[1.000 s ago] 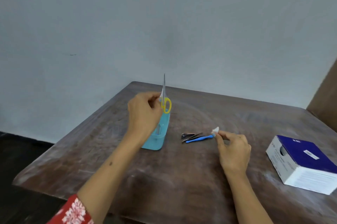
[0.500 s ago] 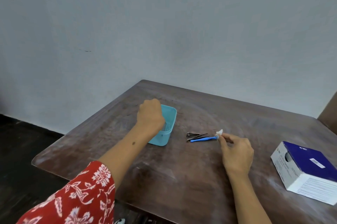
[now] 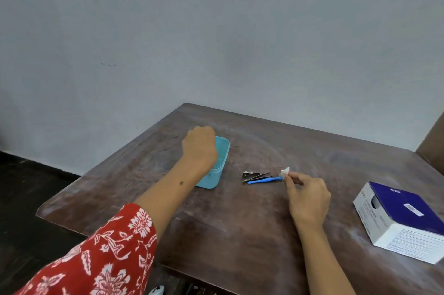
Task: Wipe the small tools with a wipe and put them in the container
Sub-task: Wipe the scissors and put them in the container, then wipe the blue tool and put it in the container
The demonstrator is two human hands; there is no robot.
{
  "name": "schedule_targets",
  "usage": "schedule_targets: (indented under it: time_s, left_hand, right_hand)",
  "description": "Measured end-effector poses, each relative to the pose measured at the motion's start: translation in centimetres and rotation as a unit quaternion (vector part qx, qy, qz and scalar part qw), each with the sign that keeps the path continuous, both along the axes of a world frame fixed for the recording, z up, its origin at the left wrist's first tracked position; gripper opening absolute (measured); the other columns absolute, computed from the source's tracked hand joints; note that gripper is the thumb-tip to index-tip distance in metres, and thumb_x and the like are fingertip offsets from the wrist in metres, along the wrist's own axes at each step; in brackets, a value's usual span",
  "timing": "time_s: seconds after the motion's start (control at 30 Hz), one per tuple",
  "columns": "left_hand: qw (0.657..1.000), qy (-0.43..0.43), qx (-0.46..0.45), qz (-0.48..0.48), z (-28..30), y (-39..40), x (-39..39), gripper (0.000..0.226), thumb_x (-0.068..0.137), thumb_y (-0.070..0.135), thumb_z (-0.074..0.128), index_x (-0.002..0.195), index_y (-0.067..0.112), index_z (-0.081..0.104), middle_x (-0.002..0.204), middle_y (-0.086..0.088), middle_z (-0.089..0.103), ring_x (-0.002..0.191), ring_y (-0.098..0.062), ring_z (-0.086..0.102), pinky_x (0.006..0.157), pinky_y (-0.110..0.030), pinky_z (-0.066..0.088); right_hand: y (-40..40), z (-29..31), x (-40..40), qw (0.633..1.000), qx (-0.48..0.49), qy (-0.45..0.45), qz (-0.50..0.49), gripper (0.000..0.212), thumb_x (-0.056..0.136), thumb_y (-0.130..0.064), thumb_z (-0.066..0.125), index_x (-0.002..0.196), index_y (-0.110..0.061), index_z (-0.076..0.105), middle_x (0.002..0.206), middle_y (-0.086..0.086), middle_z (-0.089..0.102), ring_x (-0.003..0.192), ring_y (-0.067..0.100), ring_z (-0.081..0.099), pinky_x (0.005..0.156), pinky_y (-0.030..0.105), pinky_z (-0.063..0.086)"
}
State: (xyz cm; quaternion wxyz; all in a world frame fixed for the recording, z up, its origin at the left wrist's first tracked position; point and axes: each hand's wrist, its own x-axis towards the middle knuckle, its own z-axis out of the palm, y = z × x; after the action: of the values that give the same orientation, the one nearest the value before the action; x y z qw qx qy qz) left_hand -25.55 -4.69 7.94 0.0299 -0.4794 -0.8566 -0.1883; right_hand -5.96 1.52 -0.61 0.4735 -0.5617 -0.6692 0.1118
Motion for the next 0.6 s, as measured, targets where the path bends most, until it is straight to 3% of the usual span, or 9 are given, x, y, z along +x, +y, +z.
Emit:
schedule_targets:
  time_s: [0.1, 0.2, 0.27, 0.37, 0.47, 0.6]
  left_hand:
    - [0.995, 0.063, 0.047, -0.055, 0.8, -0.2, 1.9, 0.021, 0.078, -0.006, 0.053, 0.07, 0.007, 0.039, 0.095, -0.018, 0.062, 0.091, -0.035, 0.059, 0.063, -0.034, 0.037]
    - [0.979, 0.109, 0.086, -0.146, -0.2, 0.4, 4.5, 0.011, 0.082, -0.001, 0.046, 0.08, 0.007, 0.052, 0.095, -0.018, 0.064, 0.089, -0.037, 0.058, 0.065, -0.038, 0.036]
    - [0.966, 0.136, 0.06, -0.209, -1.8, 0.8, 6.2, 0.012, 0.083, 0.0, 0.045, 0.082, 0.009, 0.051, 0.099, -0.017, 0.063, 0.092, -0.036, 0.057, 0.066, -0.039, 0.037]
    - [0.943, 0.181, -0.01, -0.278, -4.6, 1.6, 7.9, 0.022, 0.088, 0.001, 0.043, 0.105, 0.005, 0.056, 0.112, -0.015, 0.058, 0.104, -0.031, 0.053, 0.079, -0.039, 0.043]
    - [0.921, 0.239, -0.031, -0.307, -6.6, 2.5, 8.5, 0.03, 0.089, -0.001, 0.043, 0.117, 0.003, 0.053, 0.117, -0.015, 0.057, 0.108, -0.029, 0.049, 0.086, -0.037, 0.042]
    - [0.919, 0.242, -0.031, -0.31, -7.6, 3.3, 8.6, 0.031, 0.091, 0.0, 0.039, 0.119, 0.002, 0.051, 0.119, -0.015, 0.055, 0.11, -0.029, 0.045, 0.091, -0.036, 0.04]
  right_hand:
    - [0.1, -0.1, 0.1, 1.0, 0.011, 0.02, -0.013, 0.014, 0.083, -0.027, 0.07, 0.091, -0.017, 0.076, 0.083, 0.007, 0.071, 0.092, 0.032, 0.059, 0.084, 0.046, 0.047]
    - [0.1, -0.1, 0.2, 0.997, 0.033, 0.055, -0.044, 0.013, 0.083, -0.024, 0.07, 0.091, -0.016, 0.076, 0.079, 0.007, 0.07, 0.091, 0.031, 0.056, 0.084, 0.044, 0.043]
    - [0.1, -0.1, 0.3, 0.995, 0.043, 0.058, -0.063, 0.012, 0.083, -0.024, 0.07, 0.091, -0.017, 0.075, 0.077, 0.006, 0.07, 0.09, 0.028, 0.054, 0.083, 0.043, 0.041]
    - [0.3, -0.1, 0.3, 0.995, 0.047, 0.054, -0.072, 0.012, 0.083, -0.024, 0.069, 0.091, -0.018, 0.075, 0.078, 0.006, 0.07, 0.092, 0.028, 0.053, 0.083, 0.04, 0.038]
    - [0.3, -0.2, 0.3, 0.994, 0.056, 0.057, -0.076, 0.012, 0.083, -0.025, 0.07, 0.09, -0.018, 0.075, 0.077, 0.006, 0.069, 0.092, 0.028, 0.054, 0.082, 0.041, 0.039]
    - [0.6, -0.6, 0.2, 0.994, 0.061, 0.055, -0.068, 0.01, 0.081, -0.026, 0.071, 0.09, -0.022, 0.075, 0.077, 0.002, 0.07, 0.091, 0.025, 0.054, 0.082, 0.039, 0.037]
